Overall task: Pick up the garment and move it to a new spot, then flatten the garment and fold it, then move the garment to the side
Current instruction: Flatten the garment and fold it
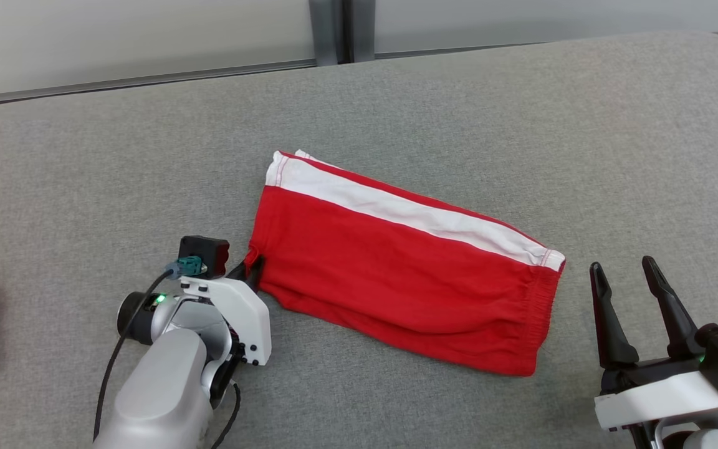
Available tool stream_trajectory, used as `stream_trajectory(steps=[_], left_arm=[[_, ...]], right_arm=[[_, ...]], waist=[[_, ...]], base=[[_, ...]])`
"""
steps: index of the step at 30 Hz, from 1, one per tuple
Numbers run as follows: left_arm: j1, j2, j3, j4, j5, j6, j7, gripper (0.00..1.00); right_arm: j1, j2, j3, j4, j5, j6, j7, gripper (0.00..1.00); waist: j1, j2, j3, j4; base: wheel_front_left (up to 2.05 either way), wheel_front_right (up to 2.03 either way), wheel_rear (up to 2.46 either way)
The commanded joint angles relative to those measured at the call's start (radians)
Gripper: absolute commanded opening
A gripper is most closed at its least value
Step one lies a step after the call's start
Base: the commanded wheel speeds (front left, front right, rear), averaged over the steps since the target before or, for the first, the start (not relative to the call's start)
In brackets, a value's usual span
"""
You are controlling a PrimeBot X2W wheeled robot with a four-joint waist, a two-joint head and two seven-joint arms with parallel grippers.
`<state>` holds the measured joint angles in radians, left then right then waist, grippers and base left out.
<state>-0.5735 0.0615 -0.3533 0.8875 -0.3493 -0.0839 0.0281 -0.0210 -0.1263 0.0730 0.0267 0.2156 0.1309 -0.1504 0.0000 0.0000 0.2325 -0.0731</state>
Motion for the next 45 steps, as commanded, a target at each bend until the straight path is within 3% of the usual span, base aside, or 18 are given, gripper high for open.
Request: stream_trajectory(steps=[1, 12, 21, 22, 23, 33, 45], left_arm=[[0.013, 0.009, -0.003, 0.007, 0.005, 0.01, -0.031, 0.0], [0.227, 0.022, 0.033, -0.118, -0.043, 0.061, -0.15, 0.0], [0.485, 0.034, 0.043, -0.401, -0.091, 0.127, -0.075, 0.0], [0.495, 0.036, 0.047, -0.428, -0.093, 0.133, -0.074, 0.39], [0.506, 0.038, 0.049, -0.452, -0.091, 0.14, -0.074, 1.0], [0.534, 0.093, 0.092, -0.664, 0.0, 0.221, -0.257, 1.0], [0.551, 0.167, 0.095, -0.76, 0.058, 0.241, -0.253, 1.0]], right_arm=[[-0.006, -0.003, -0.003, 0.002, -0.005, 0.0, -0.006, 1.0], [0.037, -0.011, 0.007, 0.019, -0.001, 0.0, 0.015, 1.0], [0.074, -0.017, 0.003, 0.019, -0.001, 0.0, 0.04, 1.0], [0.075, -0.018, 0.004, 0.017, -0.003, 0.0, 0.043, 1.0], [0.075, -0.021, 0.005, 0.014, -0.006, 0.0, 0.046, 1.0], [0.091, -0.025, -0.005, -0.038, -0.036, 0.0, 0.082, 1.0], [0.121, -0.024, -0.014, -0.085, -0.061, 0.0, 0.119, 1.0]], waist=[[0.0, 0.0, -0.008, 0.014], [0.0, 0.0, -0.095, 0.073], [0.0, 0.0, -0.149, 0.099], [0.0, 0.0, -0.152, 0.098], [0.0, 0.0, -0.155, 0.097], [0.0, 0.0, -0.193, 0.097], [0.0, 0.0, -0.207, 0.103]], base=[[0.0, 0.0, 0.0], [0.0, 0.0, 0.0], [0.0, 0.0, 0.0], [0.0, 0.0, 0.0], [0.0, 0.0, 0.0], [0.0, 0.0, 0.0], [0.0, 0.0, 0.0]])
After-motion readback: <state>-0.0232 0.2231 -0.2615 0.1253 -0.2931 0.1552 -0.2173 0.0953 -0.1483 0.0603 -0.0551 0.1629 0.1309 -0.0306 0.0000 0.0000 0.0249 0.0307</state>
